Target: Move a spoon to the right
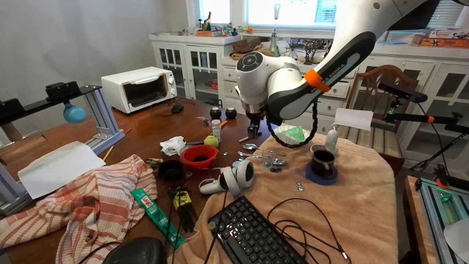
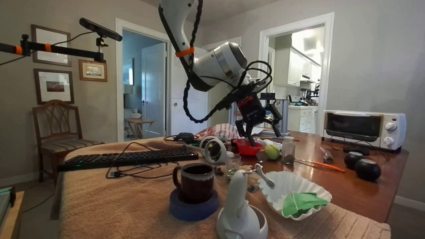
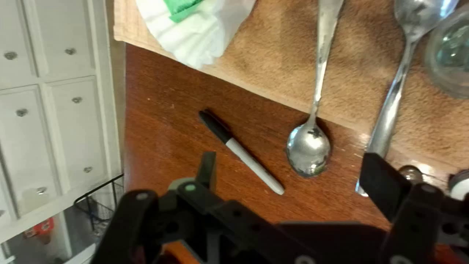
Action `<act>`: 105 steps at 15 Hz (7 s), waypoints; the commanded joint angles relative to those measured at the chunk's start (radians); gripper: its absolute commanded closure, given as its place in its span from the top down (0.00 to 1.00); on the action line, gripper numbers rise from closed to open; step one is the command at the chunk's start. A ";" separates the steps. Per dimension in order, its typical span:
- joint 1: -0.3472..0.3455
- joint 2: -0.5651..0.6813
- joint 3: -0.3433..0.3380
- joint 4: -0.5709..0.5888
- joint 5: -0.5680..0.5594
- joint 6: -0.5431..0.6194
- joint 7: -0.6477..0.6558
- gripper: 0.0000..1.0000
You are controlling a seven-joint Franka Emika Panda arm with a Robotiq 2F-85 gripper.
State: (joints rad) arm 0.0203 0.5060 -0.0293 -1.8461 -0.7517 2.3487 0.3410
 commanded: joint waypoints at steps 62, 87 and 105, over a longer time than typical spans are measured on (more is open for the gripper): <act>-0.414 0.356 0.224 0.333 1.214 -0.014 -0.725 0.91; -0.470 0.309 0.274 0.296 1.299 -0.128 -0.943 0.35; -0.451 0.242 0.254 0.210 1.331 -0.181 -1.129 0.61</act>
State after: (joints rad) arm -0.4350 0.7877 0.2353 -1.5882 0.5373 2.1618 -0.7501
